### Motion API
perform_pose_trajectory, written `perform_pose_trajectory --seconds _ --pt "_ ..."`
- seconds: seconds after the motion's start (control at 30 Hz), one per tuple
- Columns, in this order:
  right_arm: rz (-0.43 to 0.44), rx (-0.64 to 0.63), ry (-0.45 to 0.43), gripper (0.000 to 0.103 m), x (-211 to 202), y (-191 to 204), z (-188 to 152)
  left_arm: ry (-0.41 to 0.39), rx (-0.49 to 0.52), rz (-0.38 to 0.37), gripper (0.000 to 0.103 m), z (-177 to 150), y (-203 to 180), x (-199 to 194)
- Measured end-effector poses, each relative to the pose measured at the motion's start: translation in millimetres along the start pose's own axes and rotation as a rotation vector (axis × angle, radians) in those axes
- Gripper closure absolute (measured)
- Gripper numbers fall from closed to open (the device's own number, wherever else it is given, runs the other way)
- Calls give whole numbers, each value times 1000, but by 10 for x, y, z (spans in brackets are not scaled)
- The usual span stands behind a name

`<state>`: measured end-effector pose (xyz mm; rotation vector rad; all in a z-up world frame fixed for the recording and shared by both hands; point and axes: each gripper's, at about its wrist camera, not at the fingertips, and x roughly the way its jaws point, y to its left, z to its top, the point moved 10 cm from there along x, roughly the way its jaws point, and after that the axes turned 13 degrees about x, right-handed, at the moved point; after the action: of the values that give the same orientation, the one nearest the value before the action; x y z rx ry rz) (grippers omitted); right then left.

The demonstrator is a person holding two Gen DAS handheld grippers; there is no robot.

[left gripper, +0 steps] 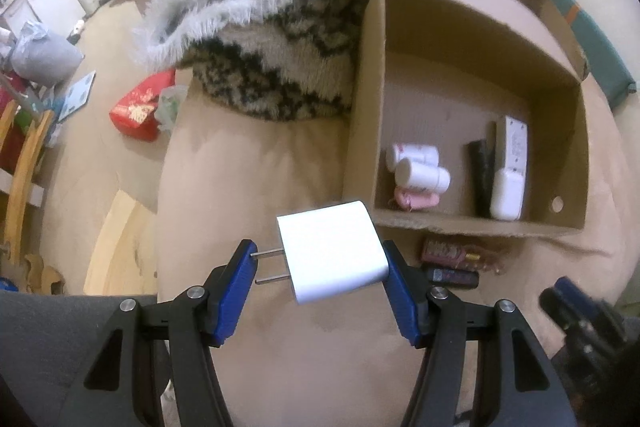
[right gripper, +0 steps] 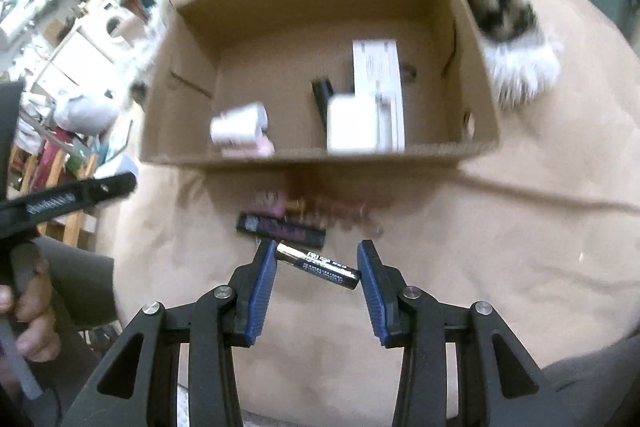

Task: Organize rigid objects
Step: 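Carry the charger and AA battery into the box with both tools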

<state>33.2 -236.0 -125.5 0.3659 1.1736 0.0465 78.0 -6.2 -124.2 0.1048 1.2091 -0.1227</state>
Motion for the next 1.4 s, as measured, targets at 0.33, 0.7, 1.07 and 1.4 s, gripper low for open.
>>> perform_pose_trajectory --seconds 0.33,0.7,1.07,1.4 --pt "54 -22 -100 59 -221 102 558 -63 19 -38 44 317 -141 -164" --pt "87 -18 -166 59 -221 190 1312 -137 79 -32 44 982 -405 -199" --pt "75 -24 -110 59 252 170 1515 -133 128 -33 44 1172 -661 226" --pt "-1 -59 -42 59 661 93 1378 -113 187 -9 44 1059 -759 530"
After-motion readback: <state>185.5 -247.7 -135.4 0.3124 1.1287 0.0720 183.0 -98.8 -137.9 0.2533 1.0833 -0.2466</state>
